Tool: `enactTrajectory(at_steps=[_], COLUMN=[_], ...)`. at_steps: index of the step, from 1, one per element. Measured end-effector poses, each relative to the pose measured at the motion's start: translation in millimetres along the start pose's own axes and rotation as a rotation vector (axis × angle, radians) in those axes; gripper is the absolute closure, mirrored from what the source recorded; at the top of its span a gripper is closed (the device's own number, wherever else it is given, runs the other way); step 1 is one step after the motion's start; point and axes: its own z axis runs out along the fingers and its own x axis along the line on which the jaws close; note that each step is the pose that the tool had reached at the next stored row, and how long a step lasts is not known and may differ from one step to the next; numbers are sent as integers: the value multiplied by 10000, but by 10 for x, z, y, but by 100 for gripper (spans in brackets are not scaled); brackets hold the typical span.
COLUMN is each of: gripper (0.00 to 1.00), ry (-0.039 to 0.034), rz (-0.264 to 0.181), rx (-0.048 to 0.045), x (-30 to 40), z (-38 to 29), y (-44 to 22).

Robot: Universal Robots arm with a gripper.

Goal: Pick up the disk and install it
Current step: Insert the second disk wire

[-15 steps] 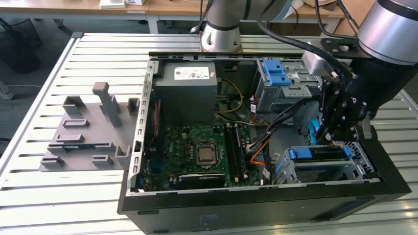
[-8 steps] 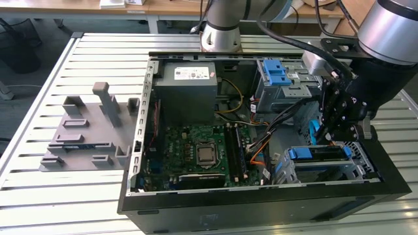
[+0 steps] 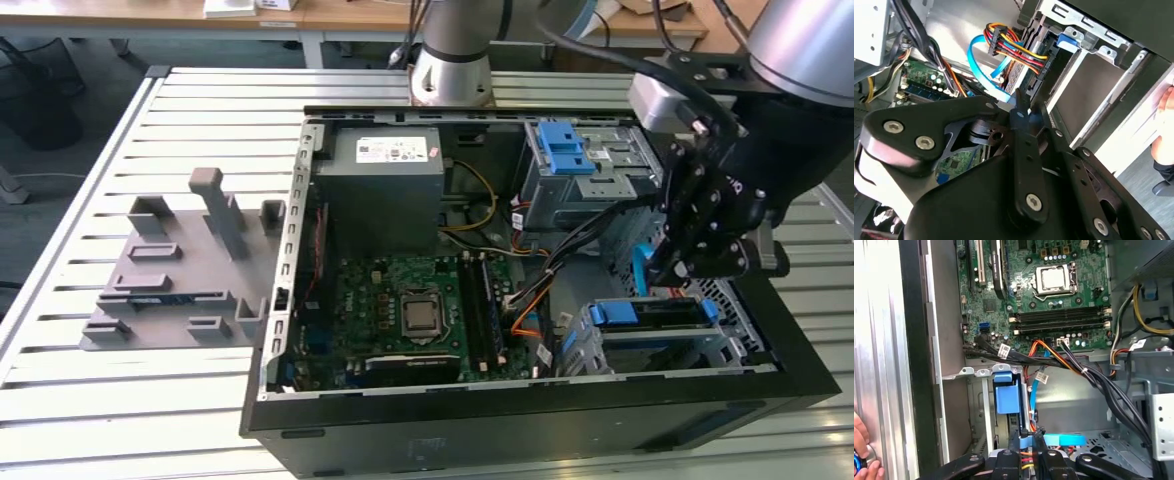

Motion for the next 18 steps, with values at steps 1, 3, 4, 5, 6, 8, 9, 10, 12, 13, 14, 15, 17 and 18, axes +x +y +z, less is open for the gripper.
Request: enactTrajectory(at_steps=[1,3,4,5,6,8,9,10,12,13,14,15,17,18], gripper=[75,75,75,75,75,75,75,75,75,75,75,75,75,75], ry=[-30,-90,-131,-179,-226,-286,-298,-300,-301,-302,-301,-300,-300,-301], rz=[-1,-1,-2,-3,-2,-3,-2,-2,-3,-3,-3,-2,-2,-1], rx=[-3,-10,-14,-18,-24,-26,-23,-20,-19,-19,-18,-19,-19,-18], x=[2,4,5,6,7,19,28,34,38,39,40,43,55,60], z=[-26,-78,-94,-95,-96,-96,-95,-95,-95,-93,-93,-93,-92,-92], y=[0,0,0,1,6,33,48,56,57,57,58,58,59,61])
